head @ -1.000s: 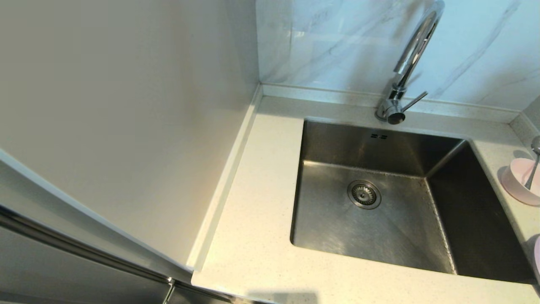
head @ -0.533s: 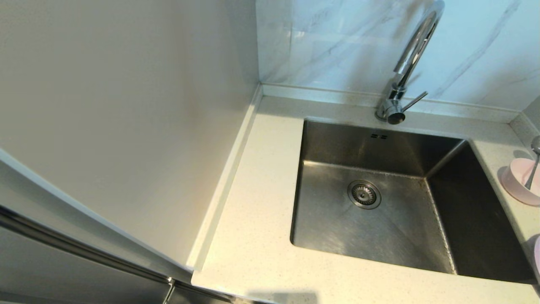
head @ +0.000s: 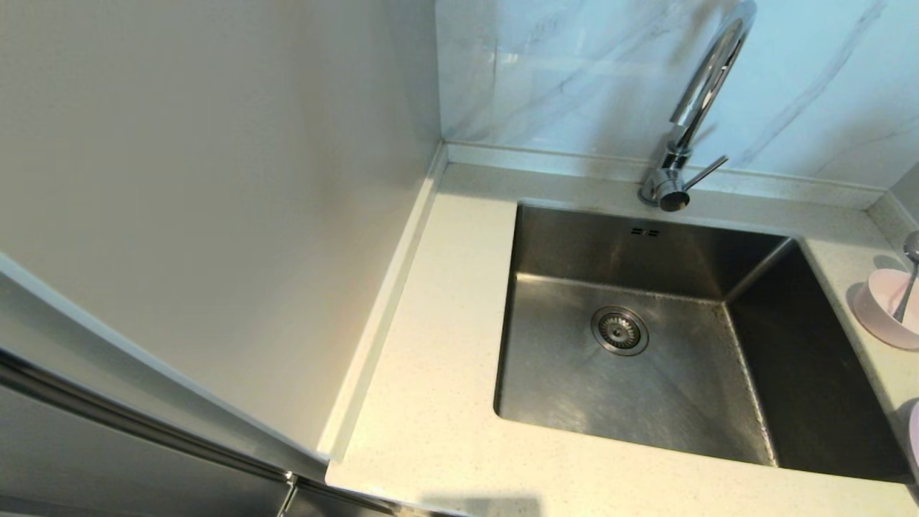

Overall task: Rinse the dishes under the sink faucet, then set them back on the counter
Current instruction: Turn on the faucet

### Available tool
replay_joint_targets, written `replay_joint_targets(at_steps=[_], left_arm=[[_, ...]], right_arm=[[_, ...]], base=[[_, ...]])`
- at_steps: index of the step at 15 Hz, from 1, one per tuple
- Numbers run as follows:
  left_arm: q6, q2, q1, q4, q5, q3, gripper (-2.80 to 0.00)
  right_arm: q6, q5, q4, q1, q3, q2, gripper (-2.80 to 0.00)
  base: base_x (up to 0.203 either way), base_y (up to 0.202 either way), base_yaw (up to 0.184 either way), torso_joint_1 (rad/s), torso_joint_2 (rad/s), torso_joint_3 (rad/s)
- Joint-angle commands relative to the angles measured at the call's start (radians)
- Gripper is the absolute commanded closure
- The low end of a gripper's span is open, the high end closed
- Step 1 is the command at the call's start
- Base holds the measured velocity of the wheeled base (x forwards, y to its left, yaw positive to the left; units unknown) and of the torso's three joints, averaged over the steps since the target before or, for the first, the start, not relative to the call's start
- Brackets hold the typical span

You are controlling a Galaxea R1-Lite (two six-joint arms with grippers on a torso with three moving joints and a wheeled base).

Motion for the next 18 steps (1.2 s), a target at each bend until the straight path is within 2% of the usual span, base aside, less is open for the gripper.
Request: replay_joint_targets(at_steps=[1,18], left_arm=[[0.000,0.000,0.000,0.000,0.000,0.000,0.00],[0.000,0.000,0.000,0.000,0.000,0.000,0.00]], right_arm=[[-0.001,0.000,0.000,0.000,0.005,0.002,0.00],[-0.001,0.000,0.000,0.000,0.005,0.002,0.00]], base=[[0.000,0.000,0.000,0.000,0.00,0.000],[0.000,0.000,0.000,0.000,0.00,0.000]])
